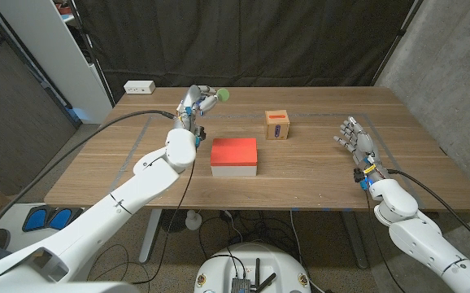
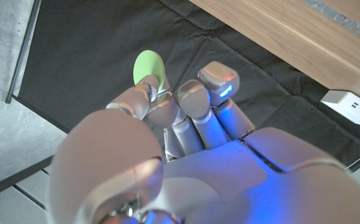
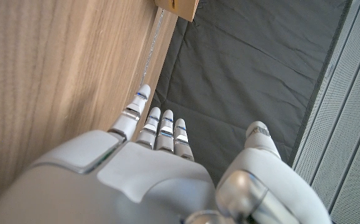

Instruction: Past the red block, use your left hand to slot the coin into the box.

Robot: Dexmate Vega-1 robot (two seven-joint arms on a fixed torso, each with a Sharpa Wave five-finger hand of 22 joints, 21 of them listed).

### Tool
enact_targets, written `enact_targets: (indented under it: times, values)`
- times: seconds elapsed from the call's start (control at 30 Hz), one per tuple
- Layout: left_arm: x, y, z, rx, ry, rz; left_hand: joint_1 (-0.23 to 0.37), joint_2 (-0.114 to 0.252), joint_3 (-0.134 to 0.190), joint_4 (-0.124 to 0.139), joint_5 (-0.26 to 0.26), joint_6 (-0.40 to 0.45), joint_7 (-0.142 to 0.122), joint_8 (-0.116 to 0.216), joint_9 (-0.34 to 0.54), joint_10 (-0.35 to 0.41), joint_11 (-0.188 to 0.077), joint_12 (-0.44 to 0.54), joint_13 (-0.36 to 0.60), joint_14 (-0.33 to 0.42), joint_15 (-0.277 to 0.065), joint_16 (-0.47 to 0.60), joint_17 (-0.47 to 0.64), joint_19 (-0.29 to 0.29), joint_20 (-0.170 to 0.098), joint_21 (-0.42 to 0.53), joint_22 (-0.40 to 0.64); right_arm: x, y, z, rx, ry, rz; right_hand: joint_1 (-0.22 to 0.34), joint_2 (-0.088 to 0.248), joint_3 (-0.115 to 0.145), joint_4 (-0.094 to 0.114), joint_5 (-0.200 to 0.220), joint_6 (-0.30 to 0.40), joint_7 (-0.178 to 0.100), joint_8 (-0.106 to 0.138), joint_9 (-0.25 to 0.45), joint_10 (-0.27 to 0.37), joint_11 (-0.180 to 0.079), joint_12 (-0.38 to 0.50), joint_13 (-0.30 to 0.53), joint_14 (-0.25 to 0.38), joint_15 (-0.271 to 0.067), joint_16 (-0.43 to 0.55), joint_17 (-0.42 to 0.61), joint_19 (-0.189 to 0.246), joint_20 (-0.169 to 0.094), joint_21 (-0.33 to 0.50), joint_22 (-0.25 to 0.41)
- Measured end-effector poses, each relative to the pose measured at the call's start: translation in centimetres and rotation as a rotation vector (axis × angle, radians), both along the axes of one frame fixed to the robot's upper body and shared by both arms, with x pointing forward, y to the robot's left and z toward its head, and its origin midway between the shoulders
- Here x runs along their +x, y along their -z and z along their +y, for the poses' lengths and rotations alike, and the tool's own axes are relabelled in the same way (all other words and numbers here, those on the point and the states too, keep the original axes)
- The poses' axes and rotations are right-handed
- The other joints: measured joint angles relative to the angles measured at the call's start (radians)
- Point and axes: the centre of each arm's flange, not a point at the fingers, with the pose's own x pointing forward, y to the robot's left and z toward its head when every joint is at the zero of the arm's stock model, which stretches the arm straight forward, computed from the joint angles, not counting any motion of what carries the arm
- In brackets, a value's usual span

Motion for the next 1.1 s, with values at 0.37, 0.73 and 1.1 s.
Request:
enact_targets:
  times: [0.37, 0.73, 1.1]
  values:
    - [0.3, -2.5, -1.6, 0.116, -0.023, 0.004, 0.000, 0.000, -0.003, 0.003, 0.004, 0.002, 0.002, -0.005, 0.006, 0.001, 0.001, 0.005, 0.004, 0.000, 0.000, 0.000, 0.000, 0.000, 0.000, 0.000, 0.003, -0.1, 0.3, 0.0, 0.005, -0.001, 0.000, 0.000, 0.000, 0.000, 0.000, 0.000, 0.000, 0.000, 0.000, 0.000, 0.000, 0.000, 0.000, 0.000, 0.000, 0.000, 0.000, 0.000, 0.000, 0.000, 0.000, 0.000]
    - [1.0, -4.5, -3.3, 0.251, -0.055, 0.015, 0.007, -0.006, -0.003, 0.003, 0.004, 0.002, 0.002, -0.009, 0.007, 0.002, 0.001, 0.008, 0.003, 0.000, 0.000, 0.004, 0.000, 0.000, 0.000, 0.000, -0.003, -0.2, 0.4, -0.1, 0.007, 0.001, 0.001, 0.000, 0.000, 0.000, 0.000, 0.000, 0.000, 0.000, 0.000, 0.000, 0.000, 0.000, 0.000, 0.000, 0.000, 0.000, 0.000, 0.000, 0.000, 0.000, 0.000, 0.000]
    - [1.9, -6.5, -5.9, 0.396, -0.093, 0.005, 0.007, -0.006, -0.003, 0.003, 0.003, 0.002, 0.002, -0.016, 0.014, 0.000, 0.000, 0.008, 0.002, 0.000, 0.000, 0.004, 0.005, 0.000, 0.000, 0.000, 0.003, -0.1, 0.7, -0.2, 0.010, 0.001, 0.003, 0.000, 0.000, -0.002, -0.002, 0.000, 0.000, 0.000, 0.000, 0.000, 0.000, 0.000, 0.000, 0.000, 0.000, 0.000, 0.000, 0.000, 0.000, 0.000, 0.000, 0.000]
